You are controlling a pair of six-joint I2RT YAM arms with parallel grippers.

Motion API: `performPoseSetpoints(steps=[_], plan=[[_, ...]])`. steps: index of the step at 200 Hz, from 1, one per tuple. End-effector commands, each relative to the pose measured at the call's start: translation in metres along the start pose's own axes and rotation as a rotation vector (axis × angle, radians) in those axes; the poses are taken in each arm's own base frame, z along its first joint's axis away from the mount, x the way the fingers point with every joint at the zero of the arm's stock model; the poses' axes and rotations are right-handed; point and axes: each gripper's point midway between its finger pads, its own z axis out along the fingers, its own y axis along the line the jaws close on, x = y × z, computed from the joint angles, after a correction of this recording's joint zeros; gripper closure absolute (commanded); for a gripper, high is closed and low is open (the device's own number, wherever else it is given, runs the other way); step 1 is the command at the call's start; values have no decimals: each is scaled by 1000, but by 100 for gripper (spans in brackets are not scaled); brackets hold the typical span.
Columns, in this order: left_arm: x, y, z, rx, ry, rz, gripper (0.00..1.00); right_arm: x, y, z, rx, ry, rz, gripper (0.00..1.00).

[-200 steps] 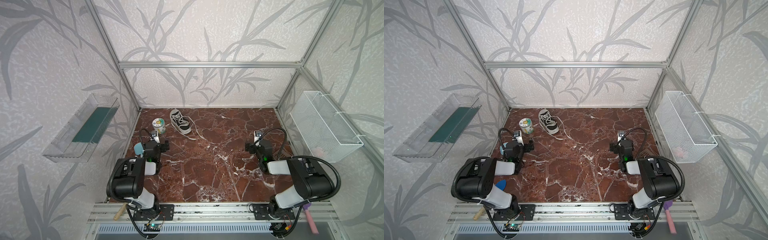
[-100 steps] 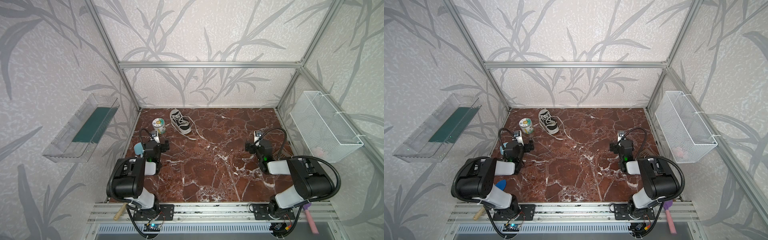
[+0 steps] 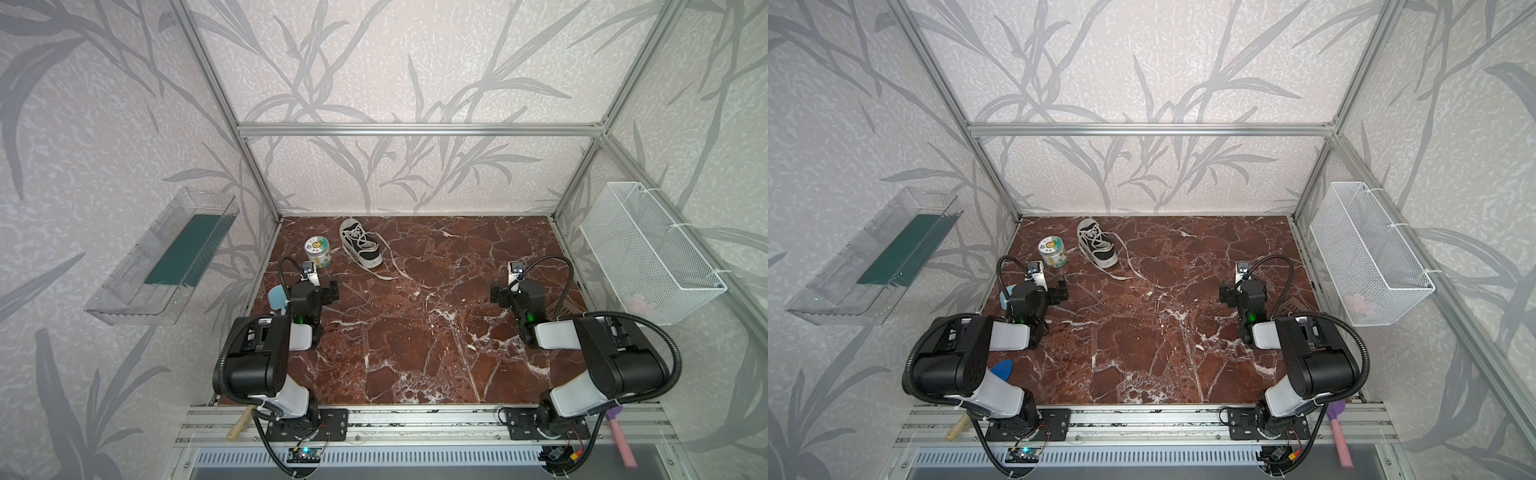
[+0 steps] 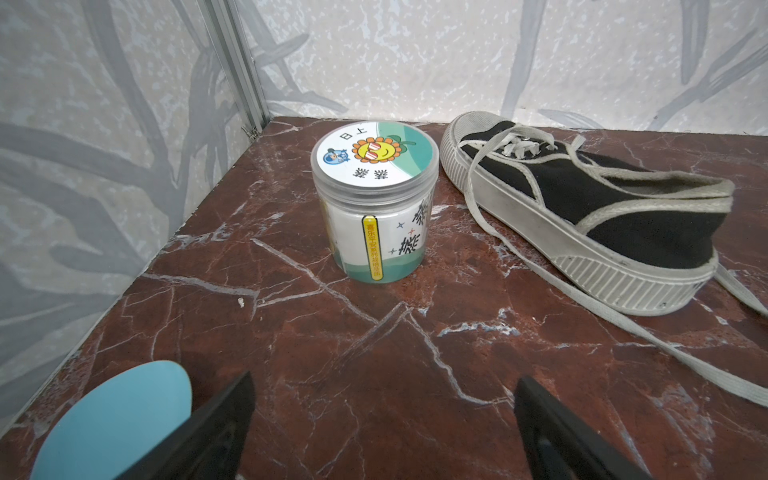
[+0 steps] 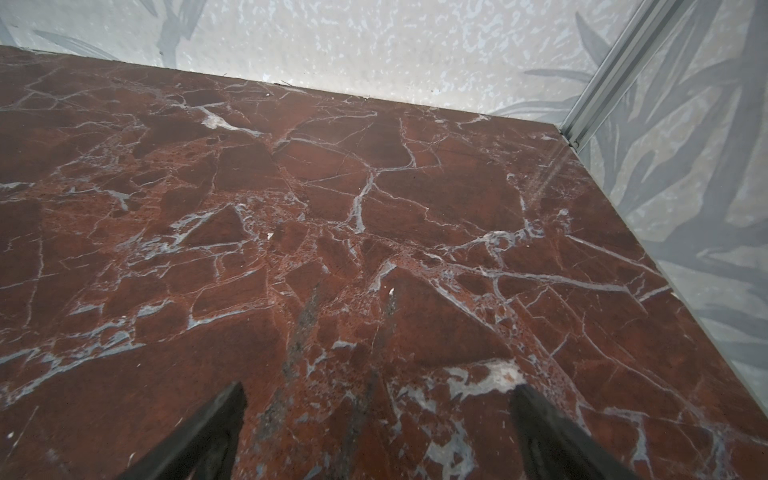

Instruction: Tie the shoes

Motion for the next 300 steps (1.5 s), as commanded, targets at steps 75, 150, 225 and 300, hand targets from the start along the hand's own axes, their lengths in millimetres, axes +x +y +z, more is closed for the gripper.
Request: performPoseSetpoints(steps=[75, 150, 225, 300], plan=[[-6, -2, 4, 8, -11, -9, 1, -15, -4, -1, 11, -40, 11, 1], [-50, 11, -11, -70, 86, -15, 1, -36, -1, -16, -27, 47, 6, 1], [-81, -73, -22, 227, 471, -13, 10, -53, 43, -76, -223, 391, 293, 1], [-66, -165, 30, 441, 676, 110, 20, -47, 129, -110, -522, 544, 292, 1]])
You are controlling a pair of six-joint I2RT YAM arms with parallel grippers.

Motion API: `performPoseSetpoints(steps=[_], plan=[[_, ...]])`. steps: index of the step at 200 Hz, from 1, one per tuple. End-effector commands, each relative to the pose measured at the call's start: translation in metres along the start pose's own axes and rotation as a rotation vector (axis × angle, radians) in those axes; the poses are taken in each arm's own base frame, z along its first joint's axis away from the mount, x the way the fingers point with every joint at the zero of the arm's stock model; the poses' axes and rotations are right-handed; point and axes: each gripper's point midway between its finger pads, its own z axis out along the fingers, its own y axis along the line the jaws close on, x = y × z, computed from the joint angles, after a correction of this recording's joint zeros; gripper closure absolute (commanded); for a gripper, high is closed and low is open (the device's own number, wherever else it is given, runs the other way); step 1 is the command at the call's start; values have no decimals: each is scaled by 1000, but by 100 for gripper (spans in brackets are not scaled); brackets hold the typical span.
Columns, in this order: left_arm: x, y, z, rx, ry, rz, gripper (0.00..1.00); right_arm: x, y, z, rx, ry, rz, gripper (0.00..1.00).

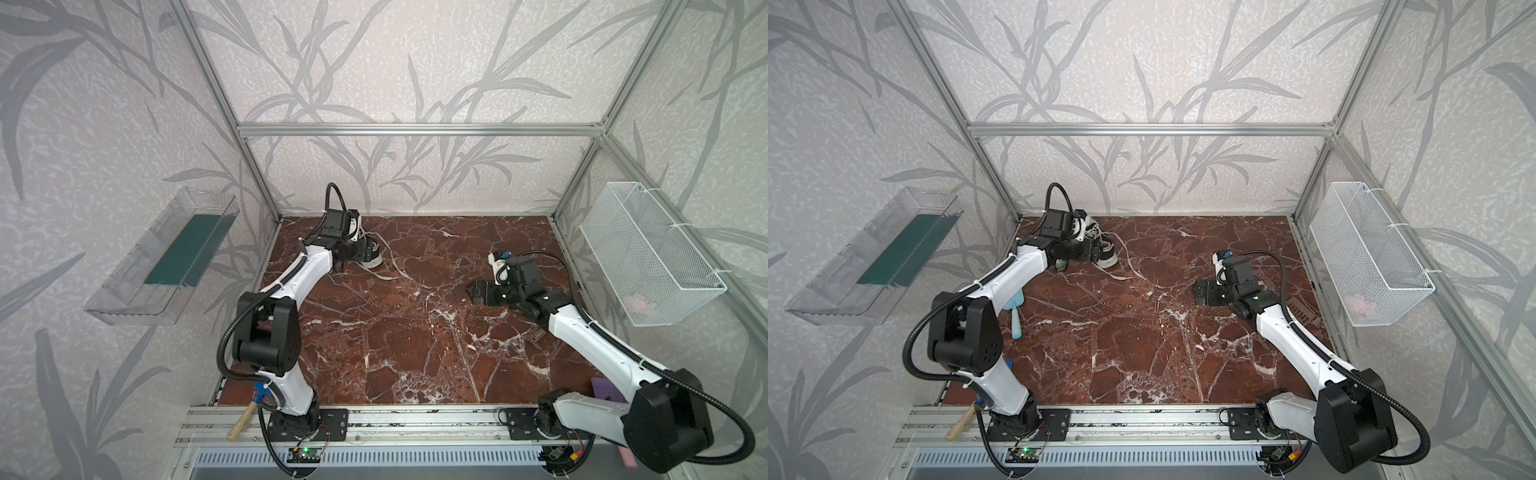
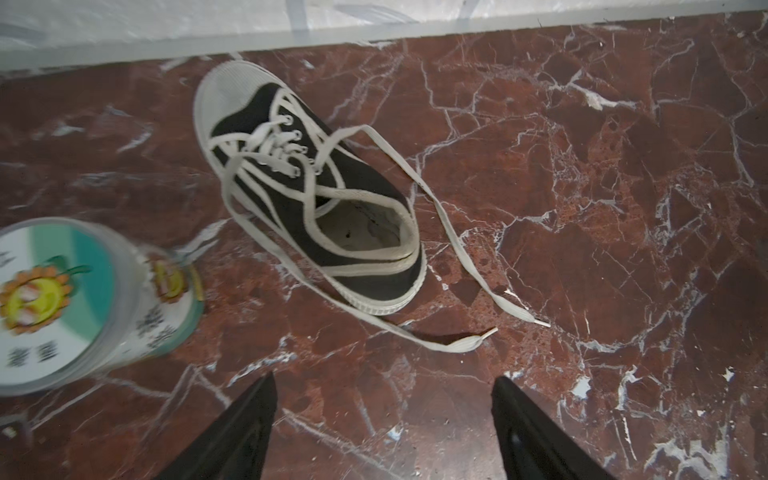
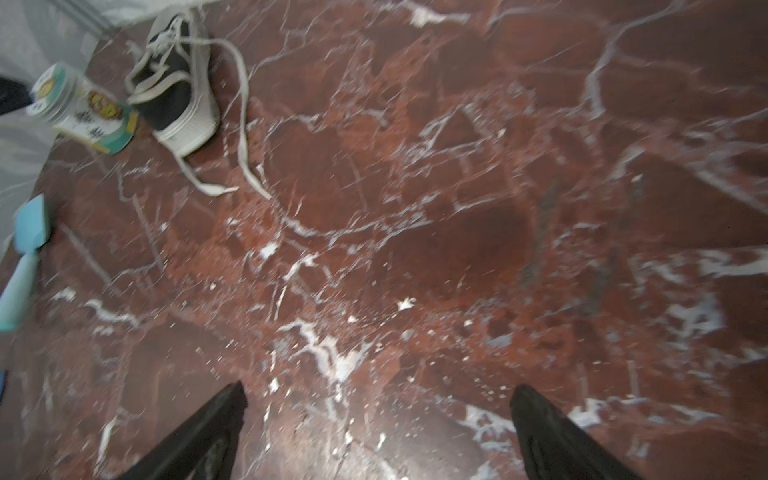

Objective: Tie the shoes
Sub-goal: 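Reach the left gripper toward the black sneaker while the right gripper moves forward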

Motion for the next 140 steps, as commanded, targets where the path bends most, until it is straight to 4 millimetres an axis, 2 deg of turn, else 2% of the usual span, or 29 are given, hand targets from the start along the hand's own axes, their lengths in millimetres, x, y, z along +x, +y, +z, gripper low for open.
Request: performPoseSetpoints(steps=[1, 22, 54, 79, 114, 140], plan=[[10, -12, 15, 64, 117, 16, 21, 5, 18, -1, -68, 73, 43, 1], [3, -17, 36, 83, 150, 41, 26, 7, 24, 0, -83, 108, 37, 1], [-7, -27, 60, 97, 170, 87, 32, 13, 22, -4, -73, 123, 14, 1], [0, -32, 76, 79, 242, 149, 37, 17, 18, -9, -53, 133, -3, 1], [9, -32, 88, 36, 328, 206, 42, 20, 18, -12, -53, 133, -8, 1], [10, -36, 92, 29, 350, 237, 51, 18, 19, -13, -57, 123, -6, 1]])
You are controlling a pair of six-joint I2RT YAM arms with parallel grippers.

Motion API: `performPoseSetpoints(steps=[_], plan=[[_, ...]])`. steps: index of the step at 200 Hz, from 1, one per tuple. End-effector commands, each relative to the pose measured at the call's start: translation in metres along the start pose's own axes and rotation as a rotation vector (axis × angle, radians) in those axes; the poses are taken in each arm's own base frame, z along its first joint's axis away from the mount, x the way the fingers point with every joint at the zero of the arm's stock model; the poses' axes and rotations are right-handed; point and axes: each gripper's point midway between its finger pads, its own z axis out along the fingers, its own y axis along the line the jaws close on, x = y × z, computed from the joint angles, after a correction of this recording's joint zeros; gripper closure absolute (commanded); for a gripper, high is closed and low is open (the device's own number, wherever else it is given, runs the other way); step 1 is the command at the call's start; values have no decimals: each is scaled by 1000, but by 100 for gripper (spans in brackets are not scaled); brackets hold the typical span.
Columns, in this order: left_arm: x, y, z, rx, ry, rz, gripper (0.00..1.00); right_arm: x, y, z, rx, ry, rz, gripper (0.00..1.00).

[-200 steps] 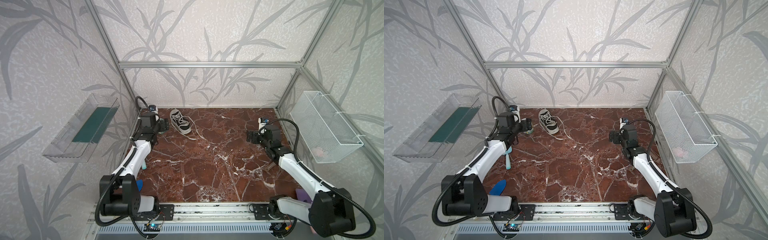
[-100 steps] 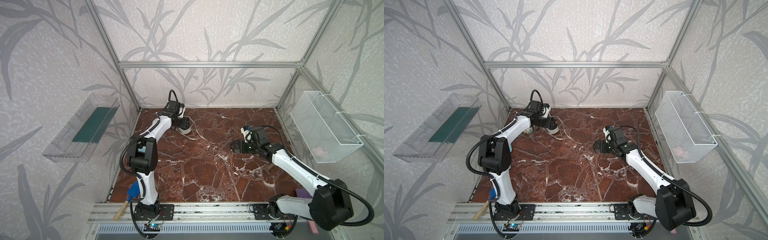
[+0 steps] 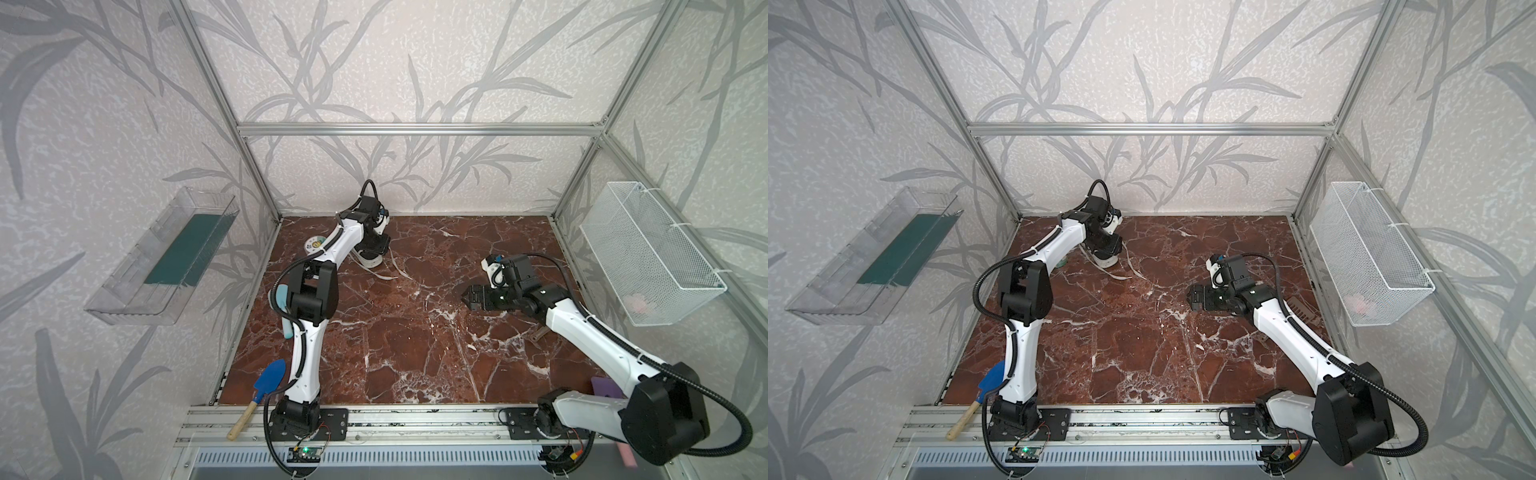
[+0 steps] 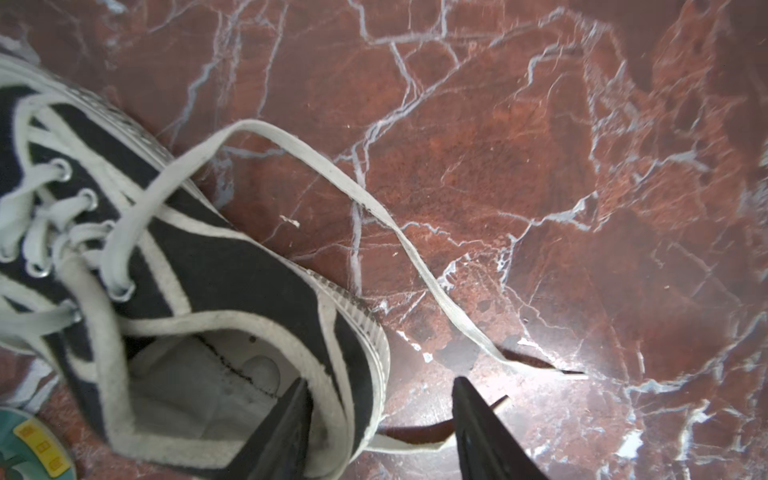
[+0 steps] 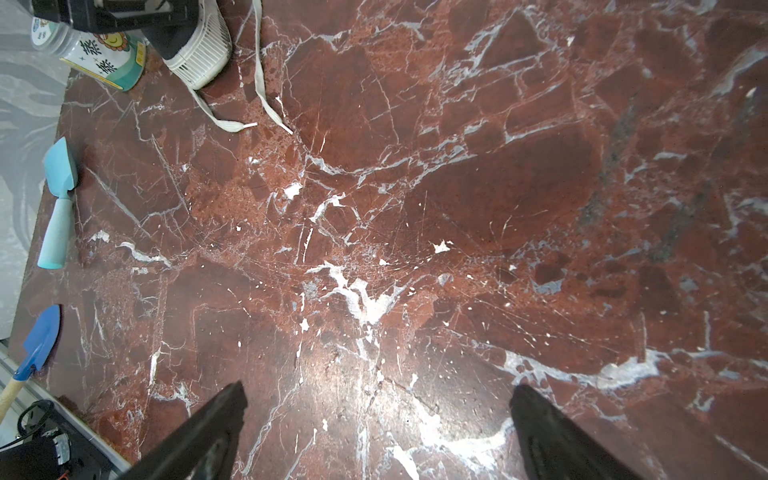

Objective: Tie the shoes
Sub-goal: 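Reach the left gripper toward the black sneaker while the right gripper moves forward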

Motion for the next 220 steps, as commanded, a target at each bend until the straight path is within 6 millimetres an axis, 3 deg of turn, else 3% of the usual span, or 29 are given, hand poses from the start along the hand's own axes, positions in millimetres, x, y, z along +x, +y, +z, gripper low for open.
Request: performPoseSetpoints(steps=[1, 50, 67, 122, 220], plan=[[14, -3, -2, -16, 87, 47, 51, -2, 5, -8, -11, -9, -17, 1], [16, -18, -6, -23, 116, 103, 85, -2, 6, -16, -5, -29, -24, 1], [19, -26, -12, -11, 129, 120, 90, 0, 5, -19, -4, -33, -20, 1], [52, -77, -30, 47, 192, 242, 94, 8, -2, -28, 16, -76, -4, 1], [149, -178, -66, 116, 235, 417, 95, 35, -21, -26, 63, -86, 62, 1]])
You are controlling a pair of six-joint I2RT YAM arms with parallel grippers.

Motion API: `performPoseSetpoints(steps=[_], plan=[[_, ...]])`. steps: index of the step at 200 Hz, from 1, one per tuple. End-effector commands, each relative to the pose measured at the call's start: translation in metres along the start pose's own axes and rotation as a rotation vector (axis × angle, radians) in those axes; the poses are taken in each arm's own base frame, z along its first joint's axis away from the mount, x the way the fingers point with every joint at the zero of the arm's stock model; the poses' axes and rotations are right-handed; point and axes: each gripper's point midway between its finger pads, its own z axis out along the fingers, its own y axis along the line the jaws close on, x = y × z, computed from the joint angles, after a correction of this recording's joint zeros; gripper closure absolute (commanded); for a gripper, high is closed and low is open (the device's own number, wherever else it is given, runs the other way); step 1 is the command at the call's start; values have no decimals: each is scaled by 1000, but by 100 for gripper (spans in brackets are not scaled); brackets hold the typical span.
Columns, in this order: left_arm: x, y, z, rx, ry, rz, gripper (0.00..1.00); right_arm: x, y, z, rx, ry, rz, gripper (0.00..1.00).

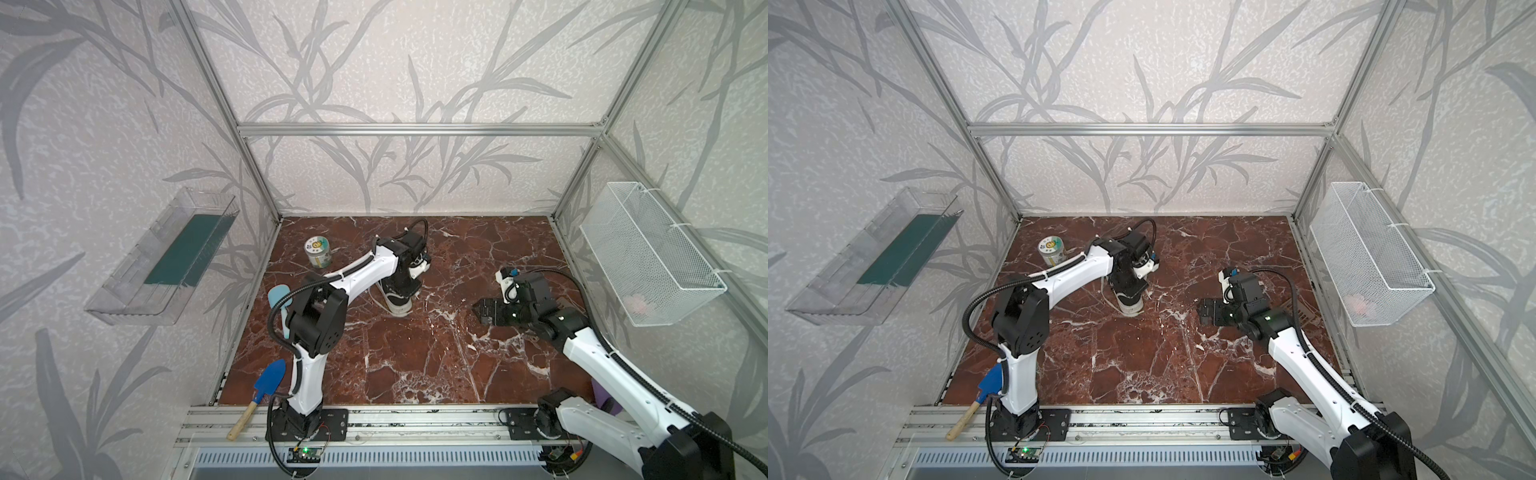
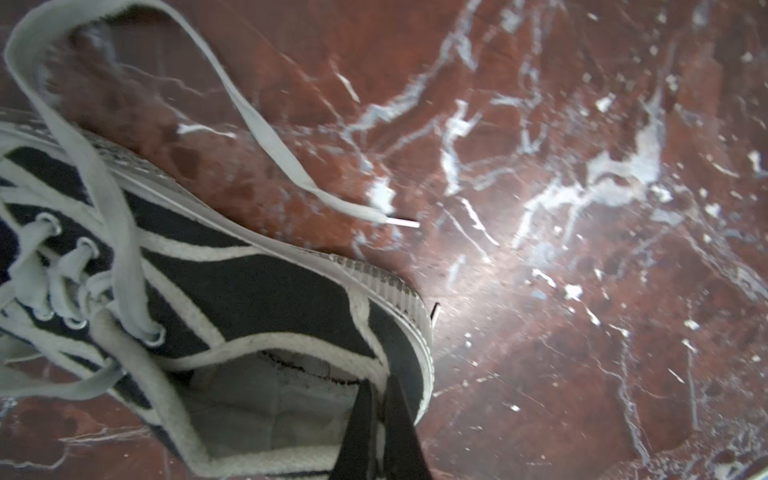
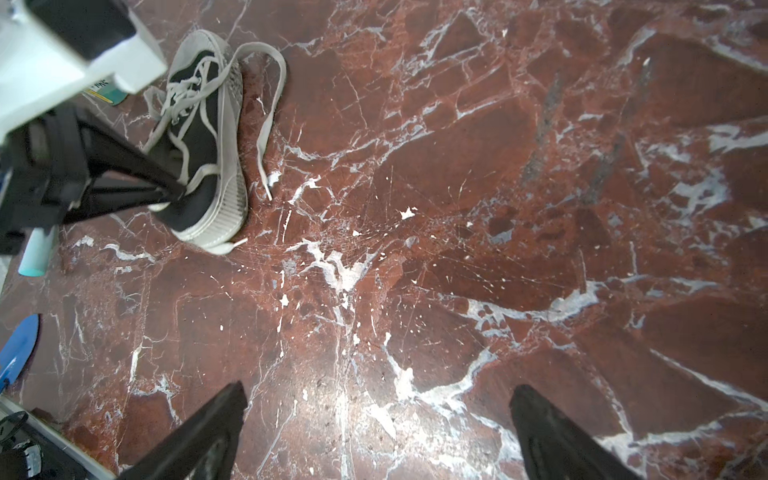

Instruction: Tie the shoes

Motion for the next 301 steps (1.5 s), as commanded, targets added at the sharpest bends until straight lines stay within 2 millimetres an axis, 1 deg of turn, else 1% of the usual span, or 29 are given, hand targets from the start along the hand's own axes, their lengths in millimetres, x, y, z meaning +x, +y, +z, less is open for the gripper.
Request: performPoseSetpoints(steps=[1, 19, 41, 56, 66, 82, 100, 137, 152, 177, 193, 197, 212, 236, 258, 282, 301], plan=[[13, -28, -14, 19, -18, 21, 95, 4, -3, 0, 12, -6, 28, 1], [25, -47, -17, 1, -16, 74, 95, 5, -4, 1, 13, -5, 43, 1], [42, -55, -20, -10, 7, 76, 95, 7, -4, 1, 7, -2, 54, 1], [47, -61, -24, 5, -4, 66, 95, 7, -3, 2, 4, 2, 60, 1], [50, -68, -24, 22, -11, 75, 95, 8, -4, 4, 5, 3, 62, 1], [52, -74, -22, 24, -17, 77, 95, 10, -5, 7, 7, 16, 68, 1], [54, -73, -19, 3, -12, 66, 95, 11, -4, 9, 2, 28, 73, 1], [49, -71, -25, -13, -52, 49, 97, 10, -3, 11, -1, 34, 76, 1], [54, -74, -24, 4, -40, 57, 98, 10, -3, 12, 2, 35, 73, 1], [69, -72, -20, -11, -3, 66, 98, 9, -3, 13, 3, 42, 69, 1], [74, -70, -20, -21, 0, 65, 97, 10, -3, 13, 1, 44, 71, 1], [74, -69, -21, -22, -6, 64, 96, 10, -3, 14, 1, 45, 71, 1], [67, -70, -28, -21, -47, 49, 86, 9, -2, 15, -3, 46, 75, 1], [51, -71, -44, -5, -150, -8, 65, 9, 0, 17, -10, 54, 83, 1], [46, -68, -55, 3, -207, -68, 55, 8, 1, 16, -15, 56, 80, 1], [50, -42, -62, -56, -255, -208, 50, 7, 2, 18, -16, 61, 77, 1], [55, -24, -62, 19, -277, -361, 44, 7, 3, 20, -20, 70, 81, 1]])
